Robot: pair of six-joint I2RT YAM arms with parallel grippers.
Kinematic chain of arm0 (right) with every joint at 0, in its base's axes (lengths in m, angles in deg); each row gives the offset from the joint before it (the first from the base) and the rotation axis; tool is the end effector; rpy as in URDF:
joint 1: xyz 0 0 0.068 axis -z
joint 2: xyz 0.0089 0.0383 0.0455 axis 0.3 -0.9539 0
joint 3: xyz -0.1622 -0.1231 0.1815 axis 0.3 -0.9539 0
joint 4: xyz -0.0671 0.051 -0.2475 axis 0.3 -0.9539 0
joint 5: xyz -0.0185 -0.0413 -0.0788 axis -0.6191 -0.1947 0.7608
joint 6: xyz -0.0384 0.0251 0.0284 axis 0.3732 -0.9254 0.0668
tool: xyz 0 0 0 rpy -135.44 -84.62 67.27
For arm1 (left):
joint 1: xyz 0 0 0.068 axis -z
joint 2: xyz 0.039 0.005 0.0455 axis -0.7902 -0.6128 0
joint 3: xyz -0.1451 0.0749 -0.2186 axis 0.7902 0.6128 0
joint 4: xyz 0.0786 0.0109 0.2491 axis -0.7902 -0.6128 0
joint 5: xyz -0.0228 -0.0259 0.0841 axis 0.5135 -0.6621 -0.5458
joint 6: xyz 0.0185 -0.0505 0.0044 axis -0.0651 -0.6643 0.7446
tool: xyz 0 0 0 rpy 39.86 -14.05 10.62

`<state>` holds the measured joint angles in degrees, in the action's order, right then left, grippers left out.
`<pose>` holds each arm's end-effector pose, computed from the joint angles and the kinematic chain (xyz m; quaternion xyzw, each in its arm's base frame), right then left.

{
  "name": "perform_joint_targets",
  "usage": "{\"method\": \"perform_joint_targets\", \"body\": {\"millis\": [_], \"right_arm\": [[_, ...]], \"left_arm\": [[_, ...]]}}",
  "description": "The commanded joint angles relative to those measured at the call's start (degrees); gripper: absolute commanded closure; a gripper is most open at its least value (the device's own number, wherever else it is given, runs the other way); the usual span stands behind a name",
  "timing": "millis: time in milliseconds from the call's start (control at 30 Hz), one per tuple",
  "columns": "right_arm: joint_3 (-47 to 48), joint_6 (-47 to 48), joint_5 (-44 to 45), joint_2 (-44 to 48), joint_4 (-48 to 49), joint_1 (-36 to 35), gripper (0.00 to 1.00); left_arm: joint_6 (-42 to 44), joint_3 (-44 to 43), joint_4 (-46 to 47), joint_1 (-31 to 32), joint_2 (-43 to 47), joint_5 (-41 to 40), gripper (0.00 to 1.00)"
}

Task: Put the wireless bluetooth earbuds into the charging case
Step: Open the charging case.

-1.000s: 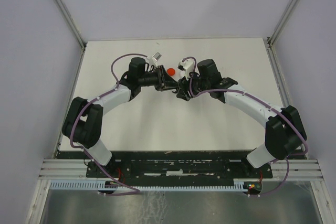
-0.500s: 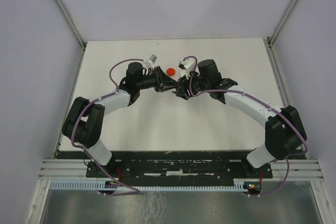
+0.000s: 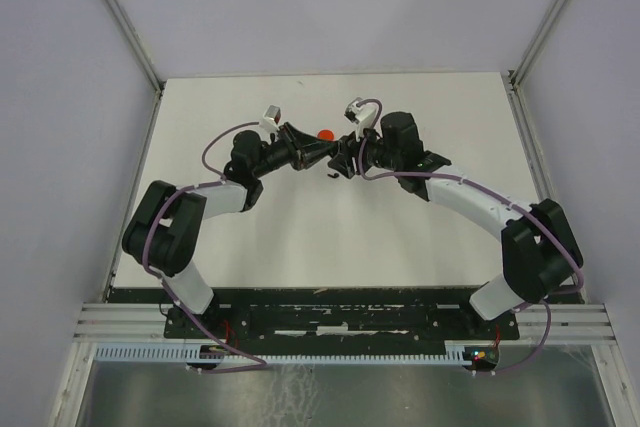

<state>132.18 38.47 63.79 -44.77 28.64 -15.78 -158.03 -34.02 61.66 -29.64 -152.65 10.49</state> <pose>0.2904 0.2051 0.2746 -0.2903 0.7763 0.3186 0.4600 0.3175 -0.1556 0.2215 -0.1320 0.6949 -0.6688 0.2288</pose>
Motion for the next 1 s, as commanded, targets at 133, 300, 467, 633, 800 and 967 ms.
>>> {"method": "perform_joint_targets", "body": {"millis": [133, 300, 467, 633, 800, 967], "right_arm": [[0.7, -1.5, 1.2, -3.6, 10.1, -0.3, 0.54], [1.1, -1.7, 1.2, -4.6, 10.5, -0.3, 0.53], [1.7, -1.7, 0.6, -5.9, 10.2, -0.3, 0.5], [2.4, -1.6, 0.7, -7.0, 10.3, -0.3, 0.43], [3.6, -1.5, 0.7, -8.6, 9.9, -0.3, 0.28], [4.2, -1.8, 0.5, -9.8, 10.2, -0.3, 0.24]], "left_arm": [[-10.3, 0.3, 14.5, 2.3, 0.2, 4.3, 0.97], [-11.1, 0.4, 15.2, 2.3, 0.5, 4.0, 0.97], [-12.4, 0.6, 16.5, 2.2, 0.6, 4.0, 0.97], [-13.2, 0.6, 17.1, 2.3, 0.8, 3.8, 0.97], [-14.0, 0.7, 17.8, 2.3, 1.0, 3.6, 0.97], [-14.4, 0.9, 18.0, 2.3, 1.2, 3.4, 0.97]]}}
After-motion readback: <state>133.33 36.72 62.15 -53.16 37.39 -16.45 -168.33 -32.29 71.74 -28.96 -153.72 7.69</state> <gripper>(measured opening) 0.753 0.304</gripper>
